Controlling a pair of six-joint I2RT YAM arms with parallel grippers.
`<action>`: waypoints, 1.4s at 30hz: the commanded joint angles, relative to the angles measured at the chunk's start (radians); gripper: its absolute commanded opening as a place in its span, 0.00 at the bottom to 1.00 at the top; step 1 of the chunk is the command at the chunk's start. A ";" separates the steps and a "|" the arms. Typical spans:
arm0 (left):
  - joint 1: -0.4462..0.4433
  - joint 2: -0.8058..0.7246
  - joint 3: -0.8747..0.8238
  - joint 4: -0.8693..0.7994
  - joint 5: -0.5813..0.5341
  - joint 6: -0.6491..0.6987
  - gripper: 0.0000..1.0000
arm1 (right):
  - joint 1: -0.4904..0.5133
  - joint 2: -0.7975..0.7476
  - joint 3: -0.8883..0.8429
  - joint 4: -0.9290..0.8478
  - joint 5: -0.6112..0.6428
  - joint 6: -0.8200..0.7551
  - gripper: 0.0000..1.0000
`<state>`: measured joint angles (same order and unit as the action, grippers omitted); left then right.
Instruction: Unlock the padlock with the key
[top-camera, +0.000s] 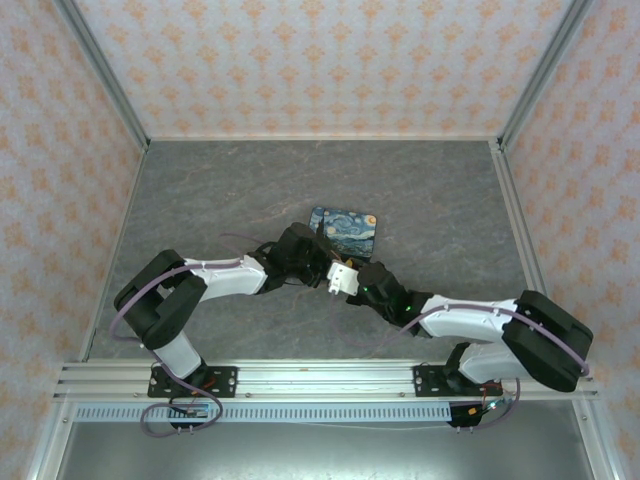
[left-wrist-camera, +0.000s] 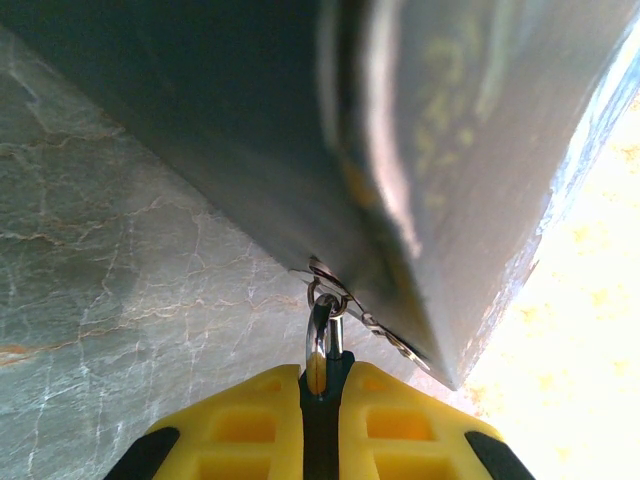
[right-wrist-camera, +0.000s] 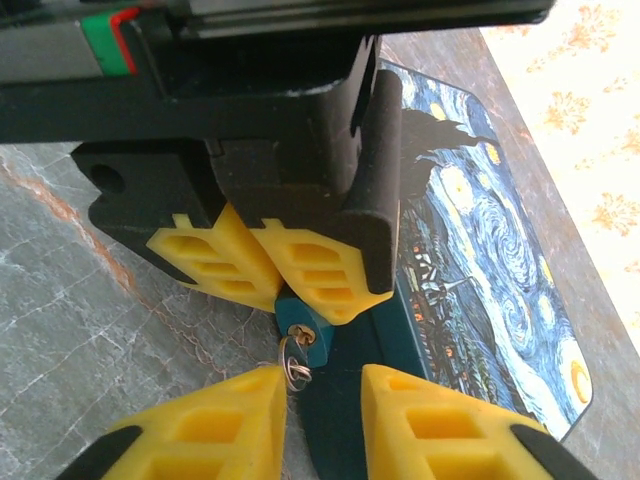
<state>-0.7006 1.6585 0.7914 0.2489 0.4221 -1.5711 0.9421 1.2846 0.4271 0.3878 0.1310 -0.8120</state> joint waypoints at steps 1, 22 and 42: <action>-0.010 0.007 0.035 0.030 0.010 -0.007 0.00 | 0.006 0.013 0.034 0.024 -0.002 0.022 0.23; -0.014 0.007 0.039 0.046 0.027 -0.020 0.00 | 0.006 0.085 0.027 0.115 0.029 0.048 0.13; -0.015 0.004 0.031 0.049 0.026 -0.020 0.00 | 0.005 0.073 0.031 0.124 0.053 0.188 0.00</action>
<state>-0.7052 1.6608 0.7998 0.2539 0.4137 -1.5745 0.9466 1.3643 0.4389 0.4507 0.1619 -0.7017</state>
